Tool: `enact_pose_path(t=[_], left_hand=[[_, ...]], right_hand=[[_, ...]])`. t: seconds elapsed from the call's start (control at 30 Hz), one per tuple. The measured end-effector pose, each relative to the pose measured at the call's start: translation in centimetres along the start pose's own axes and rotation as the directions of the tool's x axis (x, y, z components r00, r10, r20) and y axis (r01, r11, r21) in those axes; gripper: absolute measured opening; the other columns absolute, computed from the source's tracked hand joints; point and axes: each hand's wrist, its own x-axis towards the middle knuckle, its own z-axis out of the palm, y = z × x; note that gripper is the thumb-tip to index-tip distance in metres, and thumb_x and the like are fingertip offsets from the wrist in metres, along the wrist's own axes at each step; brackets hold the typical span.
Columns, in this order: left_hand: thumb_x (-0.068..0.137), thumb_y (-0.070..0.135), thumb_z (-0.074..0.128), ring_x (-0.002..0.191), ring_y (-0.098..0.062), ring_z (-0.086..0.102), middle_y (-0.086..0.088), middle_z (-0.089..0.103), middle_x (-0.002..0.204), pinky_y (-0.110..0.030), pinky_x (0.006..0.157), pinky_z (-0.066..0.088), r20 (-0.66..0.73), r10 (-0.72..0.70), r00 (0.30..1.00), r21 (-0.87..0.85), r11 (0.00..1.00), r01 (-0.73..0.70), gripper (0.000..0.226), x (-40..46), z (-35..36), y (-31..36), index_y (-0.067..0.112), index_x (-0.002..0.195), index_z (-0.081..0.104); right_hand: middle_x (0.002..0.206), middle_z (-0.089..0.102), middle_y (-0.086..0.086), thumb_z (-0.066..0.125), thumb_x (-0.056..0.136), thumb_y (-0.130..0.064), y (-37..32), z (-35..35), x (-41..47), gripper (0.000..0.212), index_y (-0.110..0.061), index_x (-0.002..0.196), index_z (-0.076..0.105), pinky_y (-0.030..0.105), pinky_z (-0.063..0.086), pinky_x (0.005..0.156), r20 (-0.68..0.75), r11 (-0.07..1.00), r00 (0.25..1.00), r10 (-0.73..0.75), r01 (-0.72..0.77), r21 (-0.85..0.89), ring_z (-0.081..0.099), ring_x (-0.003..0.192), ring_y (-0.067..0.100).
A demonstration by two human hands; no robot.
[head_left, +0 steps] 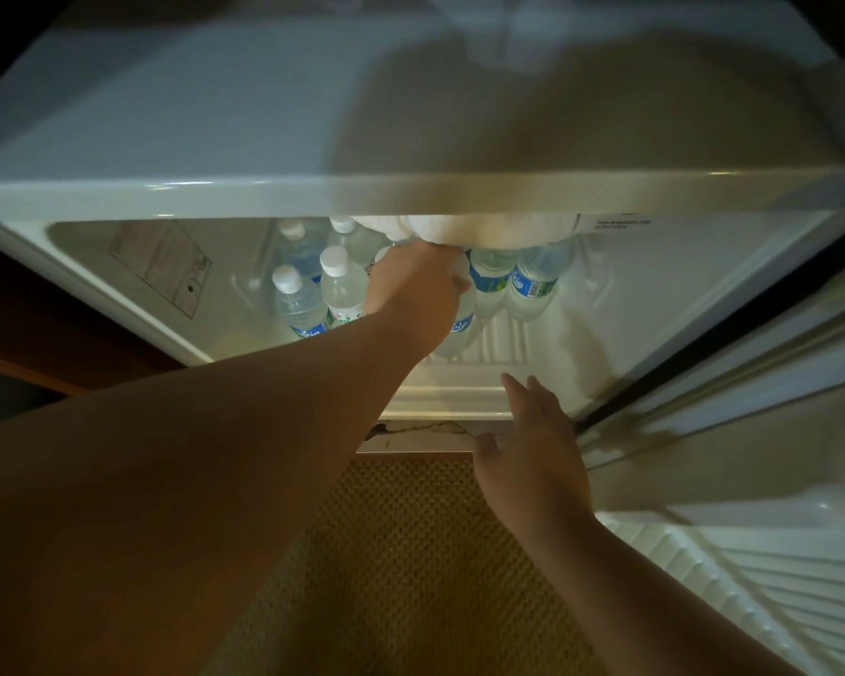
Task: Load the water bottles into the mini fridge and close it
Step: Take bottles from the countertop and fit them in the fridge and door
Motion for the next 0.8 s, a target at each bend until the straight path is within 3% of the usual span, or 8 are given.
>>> enact_pose_path(t=[0.17,0.3,0.43,0.5,0.57,0.63,0.7,0.8], left_hand=[[0.095,0.028,0.065,0.099,-0.029,0.062,-0.006,0.069,0.106,-0.035,0.079,0.049,-0.037,-0.037,0.999,-0.057,0.998,0.035,0.019,0.3,0.7,-0.2,0.019,0.109,0.074],[0.096,0.038,0.065,0.103,-0.028,0.063,-0.005,0.069,0.11,-0.036,0.084,0.051,-0.029,-0.077,0.997,-0.054,0.996,0.076,0.03,0.9,1.1,-0.4,0.018,0.118,0.071],[0.095,0.036,0.066,0.1,-0.027,0.061,-0.004,0.07,0.109,-0.033,0.077,0.044,-0.061,-0.059,0.996,-0.071,0.996,0.055,0.028,0.6,1.0,-0.4,0.02,0.117,0.072],[0.095,0.033,0.066,0.097,-0.025,0.059,-0.004,0.069,0.108,-0.032,0.076,0.041,-0.054,-0.036,0.998,-0.065,0.997,0.033,0.025,0.3,0.7,-0.2,0.021,0.116,0.071],[0.093,0.032,0.069,0.1,-0.026,0.06,-0.004,0.069,0.109,-0.033,0.078,0.043,-0.04,-0.015,0.999,-0.057,0.998,0.013,0.028,0.0,0.3,0.0,0.021,0.119,0.07],[0.089,0.034,0.075,0.103,-0.027,0.061,-0.003,0.069,0.11,-0.033,0.079,0.044,-0.031,-0.033,0.999,-0.082,0.996,0.031,0.036,-0.3,0.1,0.1,0.023,0.122,0.068],[0.086,0.034,0.078,0.104,-0.026,0.061,-0.002,0.069,0.111,-0.032,0.078,0.043,-0.022,-0.073,0.997,-0.124,0.99,0.07,0.04,-0.5,0.0,0.1,0.025,0.124,0.068],[0.084,0.038,0.079,0.106,-0.024,0.063,0.001,0.071,0.112,-0.029,0.076,0.039,-0.006,-0.114,0.993,-0.142,0.984,0.112,0.044,-0.6,0.0,0.0,0.029,0.126,0.069]], right_hand=[[0.169,0.006,-0.001,0.051,0.099,-0.035,0.3,0.2,0.5,0.075,-0.032,0.161,0.008,0.046,0.019,0.125,0.067,0.995,0.998,-0.012,0.019,-0.101,0.003,0.155,0.02],[0.17,0.003,-0.002,0.051,0.099,-0.036,0.7,0.4,0.6,0.077,-0.033,0.16,0.005,0.047,0.02,0.124,0.079,0.993,0.997,-0.005,0.015,-0.121,0.001,0.155,0.021],[0.17,0.001,-0.003,0.05,0.099,-0.033,0.6,0.2,0.0,0.076,-0.034,0.16,0.005,0.048,0.022,0.123,0.081,0.991,0.997,-0.014,0.025,-0.135,-0.001,0.156,0.02],[0.169,0.009,-0.002,0.052,0.098,-0.031,0.3,-0.1,-0.7,0.073,-0.032,0.16,0.014,0.047,0.026,0.122,0.028,0.994,0.998,-0.056,0.058,-0.098,0.005,0.155,0.018],[0.162,0.031,0.0,0.058,0.094,-0.025,-0.5,-0.9,-1.5,0.064,-0.027,0.154,0.036,0.047,0.038,0.116,-0.138,0.986,0.976,-0.167,0.163,-0.046,0.023,0.15,0.018],[0.144,0.052,0.004,0.063,0.089,-0.015,-2.1,-2.7,-2.6,0.051,-0.018,0.14,0.057,0.039,0.047,0.106,-0.361,0.936,0.868,-0.341,0.35,-0.042,0.044,0.134,0.022],[0.126,0.061,0.01,0.064,0.084,-0.004,-4.0,-5.8,-3.8,0.043,-0.01,0.127,0.067,0.034,0.048,0.1,-0.551,0.846,0.686,-0.476,0.528,-0.074,0.055,0.117,0.029],[0.114,0.062,0.017,0.066,0.083,-0.002,-6.7,-11.4,-5.5,0.035,-0.007,0.118,0.07,0.042,0.05,0.093,-0.666,0.726,0.447,-0.596,0.654,-0.211,0.059,0.104,0.033]])
